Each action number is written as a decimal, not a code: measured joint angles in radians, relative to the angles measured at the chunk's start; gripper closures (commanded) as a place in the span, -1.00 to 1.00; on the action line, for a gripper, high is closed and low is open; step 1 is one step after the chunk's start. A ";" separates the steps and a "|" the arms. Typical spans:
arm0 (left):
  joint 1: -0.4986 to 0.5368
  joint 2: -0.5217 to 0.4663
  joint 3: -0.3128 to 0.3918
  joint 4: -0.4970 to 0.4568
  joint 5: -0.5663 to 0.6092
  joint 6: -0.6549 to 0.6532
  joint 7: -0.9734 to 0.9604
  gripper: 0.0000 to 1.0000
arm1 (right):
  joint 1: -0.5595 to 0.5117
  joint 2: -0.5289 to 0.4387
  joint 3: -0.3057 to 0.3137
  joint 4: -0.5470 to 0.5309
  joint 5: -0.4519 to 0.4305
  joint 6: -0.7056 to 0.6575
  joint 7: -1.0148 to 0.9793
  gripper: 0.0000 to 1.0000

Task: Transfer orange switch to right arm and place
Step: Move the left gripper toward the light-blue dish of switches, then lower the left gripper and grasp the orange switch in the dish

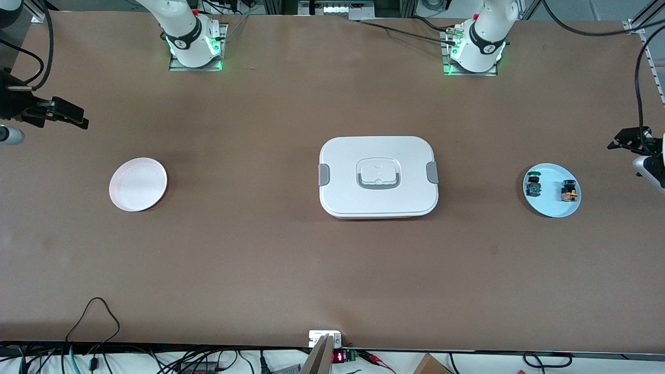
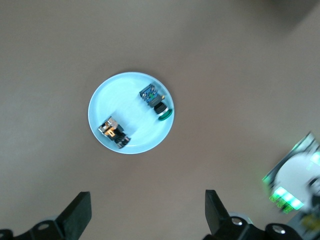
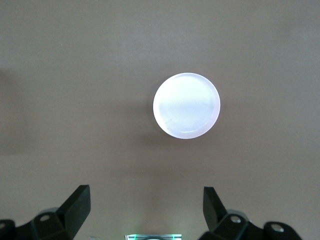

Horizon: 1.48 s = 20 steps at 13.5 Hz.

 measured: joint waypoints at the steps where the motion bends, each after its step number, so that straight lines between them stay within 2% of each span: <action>1: 0.018 0.034 0.000 -0.011 0.005 0.054 0.116 -1.00 | 0.000 0.000 0.000 0.000 0.000 0.000 0.000 -1.00; 4: 0.046 0.095 0.000 -0.099 0.008 0.294 0.419 -1.00 | 0.001 0.000 0.001 0.000 0.000 0.000 0.000 -1.00; 8: 0.059 0.099 -0.002 -0.244 0.009 0.490 0.582 -1.00 | 0.002 0.000 0.002 0.000 0.000 0.000 0.000 -1.00; 13: 0.103 0.095 -0.023 -0.367 0.001 0.644 0.740 -1.00 | 0.002 0.000 0.002 0.000 0.000 0.000 0.000 -1.00; 20: 0.177 0.099 -0.046 -0.491 -0.034 0.799 0.789 -1.00 | 0.002 0.000 0.002 0.000 0.001 0.000 0.000 -1.00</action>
